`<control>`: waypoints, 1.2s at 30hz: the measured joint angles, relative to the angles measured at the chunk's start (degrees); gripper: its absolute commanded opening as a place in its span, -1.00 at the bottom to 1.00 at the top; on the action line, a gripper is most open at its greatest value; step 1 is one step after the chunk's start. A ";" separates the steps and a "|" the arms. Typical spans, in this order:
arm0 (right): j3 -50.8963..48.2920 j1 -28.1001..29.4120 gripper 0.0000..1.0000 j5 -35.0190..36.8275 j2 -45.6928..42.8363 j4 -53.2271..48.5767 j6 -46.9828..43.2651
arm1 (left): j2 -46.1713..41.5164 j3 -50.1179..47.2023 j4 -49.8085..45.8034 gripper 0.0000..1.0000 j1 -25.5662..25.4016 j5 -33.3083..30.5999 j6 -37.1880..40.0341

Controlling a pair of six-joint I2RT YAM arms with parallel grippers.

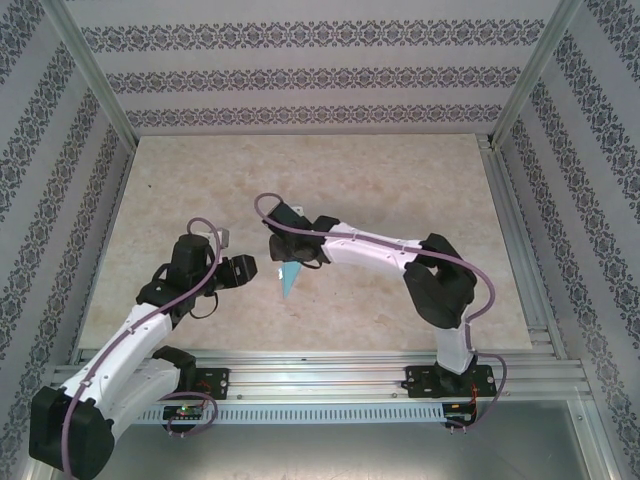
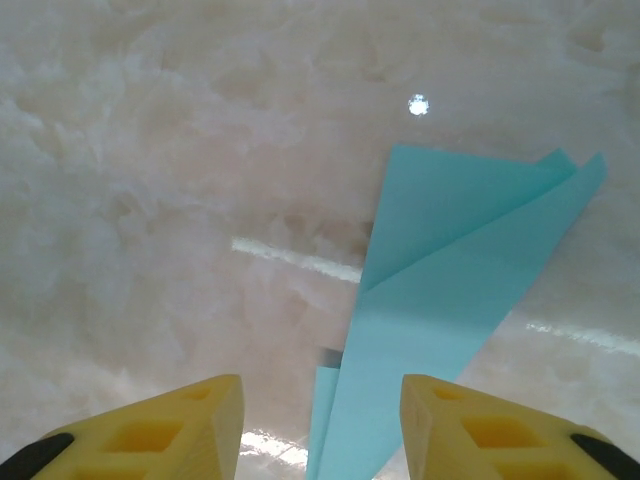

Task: Fold a paper plane with a square sheet of paper (fold left side to right side)
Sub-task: Move the paper plane to the center of the table.

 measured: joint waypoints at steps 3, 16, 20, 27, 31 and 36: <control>4.59 1.84 -0.02 2.21 5.38 -4.50 0.17 | 0.70 0.00 -2.64 0.18 1.77 -1.81 -0.42; 12.09 2.23 -0.29 8.11 14.62 -16.28 -0.22 | 1.29 -0.90 -4.85 0.20 2.54 -3.93 -0.57; 12.04 2.23 -0.51 9.03 14.60 -17.16 -0.24 | 1.29 -0.90 -5.09 0.20 2.54 -4.11 -0.57; 5.46 2.21 -1.00 10.03 8.24 -16.13 -0.31 | 1.29 -0.90 -5.09 0.21 2.54 -4.11 -0.57; -1.88 1.44 -1.00 8.83 0.15 -12.28 -0.59 | 2.14 -0.90 -4.92 0.22 2.54 -3.39 -0.57; -18.03 -3.63 -1.00 0.35 -12.76 -0.81 -0.52 | 7.50 -0.52 -1.99 0.20 2.54 1.20 -0.83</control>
